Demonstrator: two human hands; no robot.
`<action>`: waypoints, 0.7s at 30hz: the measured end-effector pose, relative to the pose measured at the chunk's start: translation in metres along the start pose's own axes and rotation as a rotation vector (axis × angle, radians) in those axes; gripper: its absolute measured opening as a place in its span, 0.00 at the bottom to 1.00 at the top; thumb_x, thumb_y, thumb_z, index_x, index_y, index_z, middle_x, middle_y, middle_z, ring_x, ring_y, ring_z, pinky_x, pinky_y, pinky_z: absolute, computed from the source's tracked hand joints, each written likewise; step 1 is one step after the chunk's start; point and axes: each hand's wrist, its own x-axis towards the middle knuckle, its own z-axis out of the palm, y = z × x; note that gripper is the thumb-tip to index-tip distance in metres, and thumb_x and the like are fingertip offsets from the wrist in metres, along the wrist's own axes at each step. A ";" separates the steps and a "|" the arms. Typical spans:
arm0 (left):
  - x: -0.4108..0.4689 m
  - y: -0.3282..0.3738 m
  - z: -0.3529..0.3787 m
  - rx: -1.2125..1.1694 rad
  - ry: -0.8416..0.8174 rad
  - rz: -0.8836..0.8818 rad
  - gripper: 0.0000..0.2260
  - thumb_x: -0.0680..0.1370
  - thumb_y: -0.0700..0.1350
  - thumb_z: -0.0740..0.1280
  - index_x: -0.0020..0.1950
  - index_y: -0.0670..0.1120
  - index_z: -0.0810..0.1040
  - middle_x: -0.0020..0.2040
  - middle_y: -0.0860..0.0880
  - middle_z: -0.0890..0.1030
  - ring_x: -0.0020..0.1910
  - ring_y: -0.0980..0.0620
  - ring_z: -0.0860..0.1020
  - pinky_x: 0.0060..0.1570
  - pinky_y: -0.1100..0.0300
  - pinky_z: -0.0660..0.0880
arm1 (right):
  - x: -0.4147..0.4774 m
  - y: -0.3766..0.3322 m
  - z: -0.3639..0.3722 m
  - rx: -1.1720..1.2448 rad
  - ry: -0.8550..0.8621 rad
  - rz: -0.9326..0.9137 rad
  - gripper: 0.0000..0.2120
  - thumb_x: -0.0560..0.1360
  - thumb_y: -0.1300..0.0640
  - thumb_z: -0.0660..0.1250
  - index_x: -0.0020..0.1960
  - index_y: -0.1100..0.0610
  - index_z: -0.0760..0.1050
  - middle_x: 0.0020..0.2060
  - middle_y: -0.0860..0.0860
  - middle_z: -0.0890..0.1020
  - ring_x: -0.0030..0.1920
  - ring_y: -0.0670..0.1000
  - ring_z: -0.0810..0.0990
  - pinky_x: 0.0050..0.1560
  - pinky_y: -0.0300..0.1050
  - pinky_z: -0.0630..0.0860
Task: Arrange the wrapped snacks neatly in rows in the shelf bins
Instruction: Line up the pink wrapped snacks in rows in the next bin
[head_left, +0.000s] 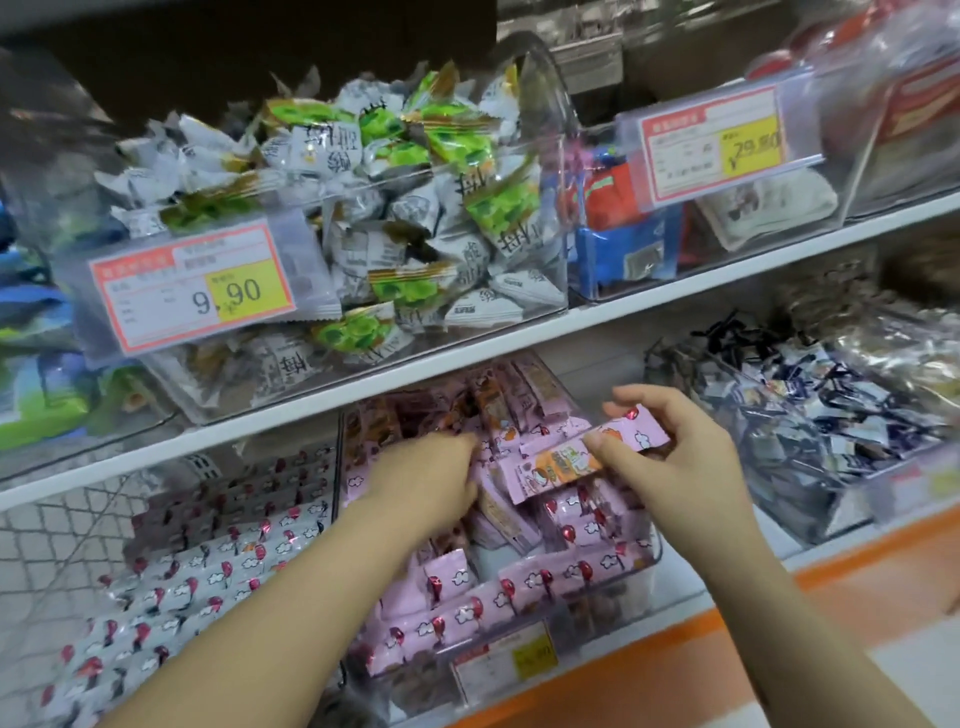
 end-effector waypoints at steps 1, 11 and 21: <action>0.005 0.002 0.001 0.041 -0.040 -0.011 0.14 0.78 0.50 0.61 0.63 0.49 0.71 0.59 0.45 0.77 0.56 0.43 0.77 0.49 0.53 0.75 | 0.000 0.001 -0.002 0.011 -0.002 0.007 0.15 0.68 0.55 0.75 0.49 0.41 0.75 0.47 0.40 0.81 0.36 0.47 0.79 0.41 0.43 0.76; 0.024 0.012 0.009 0.190 -0.116 0.021 0.13 0.78 0.54 0.62 0.56 0.48 0.74 0.56 0.46 0.79 0.52 0.44 0.78 0.42 0.56 0.72 | 0.001 0.001 -0.008 0.043 -0.035 0.036 0.14 0.70 0.56 0.74 0.50 0.42 0.74 0.46 0.36 0.80 0.37 0.56 0.82 0.40 0.50 0.80; 0.014 0.011 0.010 -0.023 0.023 0.124 0.03 0.78 0.50 0.61 0.48 0.53 0.67 0.47 0.51 0.80 0.40 0.49 0.75 0.35 0.59 0.67 | -0.002 -0.003 -0.006 0.081 0.051 -0.010 0.20 0.70 0.56 0.73 0.52 0.37 0.69 0.50 0.35 0.79 0.34 0.37 0.73 0.39 0.34 0.72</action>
